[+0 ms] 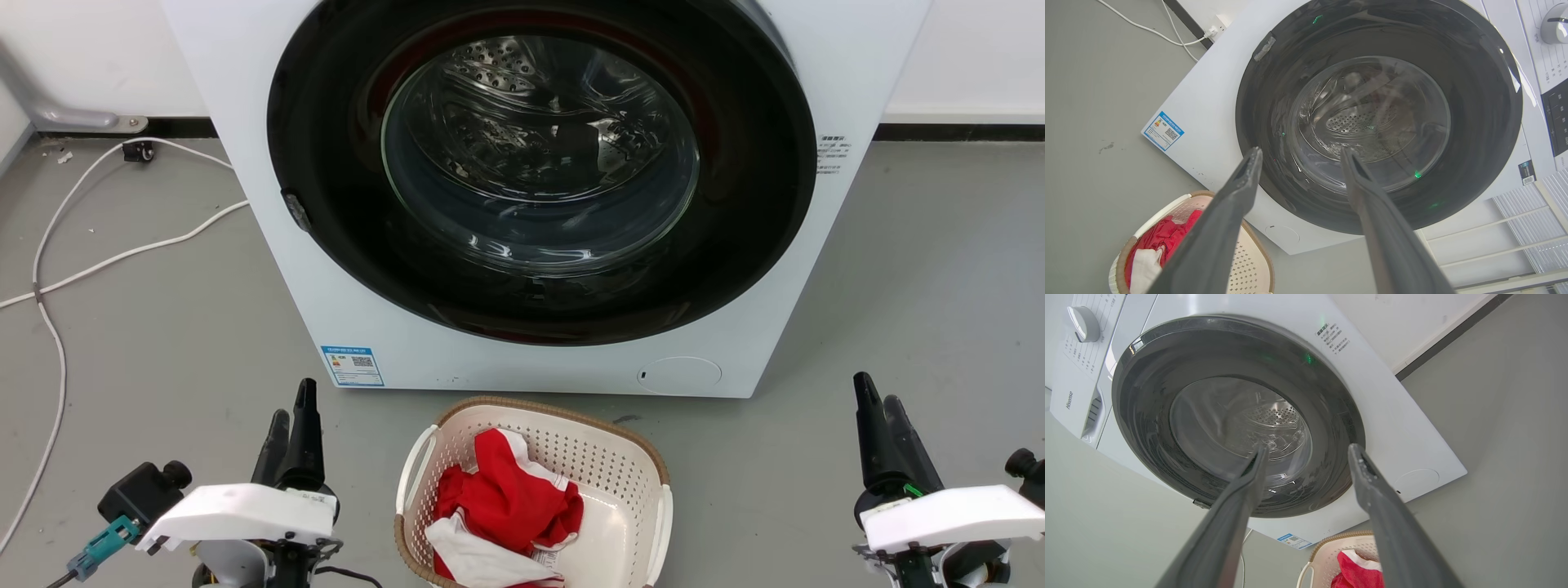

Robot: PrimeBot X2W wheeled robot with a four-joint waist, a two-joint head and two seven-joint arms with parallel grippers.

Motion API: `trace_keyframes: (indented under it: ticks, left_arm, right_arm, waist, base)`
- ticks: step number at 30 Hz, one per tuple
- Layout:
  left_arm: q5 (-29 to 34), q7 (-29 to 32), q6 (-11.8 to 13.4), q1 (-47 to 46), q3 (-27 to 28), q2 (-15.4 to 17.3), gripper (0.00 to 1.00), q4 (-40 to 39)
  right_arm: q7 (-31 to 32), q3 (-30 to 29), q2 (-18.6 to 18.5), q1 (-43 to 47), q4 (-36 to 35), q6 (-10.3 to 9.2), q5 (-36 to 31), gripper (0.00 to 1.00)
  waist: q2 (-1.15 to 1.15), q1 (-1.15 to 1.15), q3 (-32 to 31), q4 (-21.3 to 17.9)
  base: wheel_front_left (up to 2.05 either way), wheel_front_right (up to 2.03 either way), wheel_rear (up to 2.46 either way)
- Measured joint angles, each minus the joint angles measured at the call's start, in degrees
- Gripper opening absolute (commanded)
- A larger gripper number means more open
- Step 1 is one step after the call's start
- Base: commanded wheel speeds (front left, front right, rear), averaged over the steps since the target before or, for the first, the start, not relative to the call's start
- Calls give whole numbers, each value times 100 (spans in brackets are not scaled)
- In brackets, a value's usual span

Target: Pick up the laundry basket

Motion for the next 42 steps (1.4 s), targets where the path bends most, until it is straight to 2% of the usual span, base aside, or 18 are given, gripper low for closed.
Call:
trace_keyframes:
  ticks: [19, 42]
  left_arm:
    - [1296, -342, 83, 120, -146, 2, 100, -315]
    - [2627, -690, 212, 252, -235, 3, 100, -538]
  right_arm:
    - [-337, 119, -1, 153, -327, 0, -1513, 100]
    - [-684, 212, -3, 326, -632, 0, -3018, 100]
  waist:
    - [0, 0, 5, 0]
    - [0, 0, 5, 26]
  base:
    - [0, 0, 0]
    - [0, 0, 0]
